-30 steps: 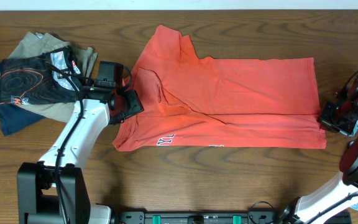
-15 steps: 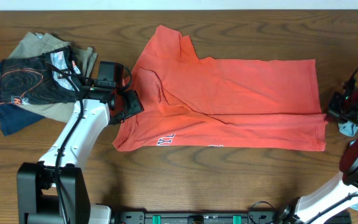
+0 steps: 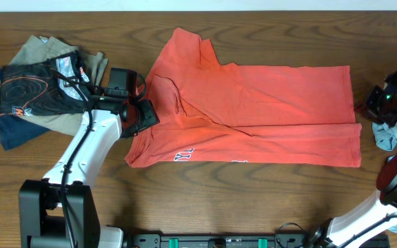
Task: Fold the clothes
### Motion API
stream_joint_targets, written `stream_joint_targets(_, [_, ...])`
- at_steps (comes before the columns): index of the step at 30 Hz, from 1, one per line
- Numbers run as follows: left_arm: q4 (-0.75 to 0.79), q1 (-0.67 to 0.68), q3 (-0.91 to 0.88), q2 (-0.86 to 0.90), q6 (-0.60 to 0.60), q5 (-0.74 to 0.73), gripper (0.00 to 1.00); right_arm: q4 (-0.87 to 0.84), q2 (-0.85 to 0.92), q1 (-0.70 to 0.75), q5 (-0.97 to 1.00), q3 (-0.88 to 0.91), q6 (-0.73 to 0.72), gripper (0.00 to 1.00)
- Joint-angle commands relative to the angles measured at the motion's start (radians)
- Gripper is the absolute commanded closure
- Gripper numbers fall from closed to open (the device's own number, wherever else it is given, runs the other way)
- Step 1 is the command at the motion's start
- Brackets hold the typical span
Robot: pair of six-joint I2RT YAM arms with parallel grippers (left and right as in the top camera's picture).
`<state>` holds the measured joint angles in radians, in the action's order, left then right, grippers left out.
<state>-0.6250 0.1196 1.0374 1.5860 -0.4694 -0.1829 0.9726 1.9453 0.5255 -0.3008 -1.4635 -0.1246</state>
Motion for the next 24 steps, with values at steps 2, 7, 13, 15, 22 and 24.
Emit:
stream_joint_targets(2, [-0.003,0.0,-0.003,-0.004,0.016,0.012,0.4,0.128,-0.025,0.005,0.002,-0.012,0.041,0.77])
stream_joint_targets(7, [-0.003,0.0,-0.003,-0.004,0.016,0.012,0.4,0.173,-0.025,0.004,0.158,0.019,0.039,0.73])
stream_joint_targets(13, [-0.003,0.0,-0.003,-0.004,0.016,0.012,0.41,0.077,-0.025,0.004,0.163,0.117,-0.042,0.72])
stream_joint_targets(15, [-0.003,0.0,-0.003,-0.004,0.016,0.012,0.4,0.016,-0.024,0.005,0.163,0.159,-0.085,0.72])
stream_joint_targets(22, [-0.004,0.0,-0.003,-0.004,0.016,0.012,0.4,-0.126,-0.025,0.003,0.151,0.235,-0.134,0.73])
stream_joint_targets(24, [-0.003,0.0,-0.003,-0.004,0.016,0.012,0.4,-0.133,-0.025,0.002,0.15,0.235,-0.137,0.73])
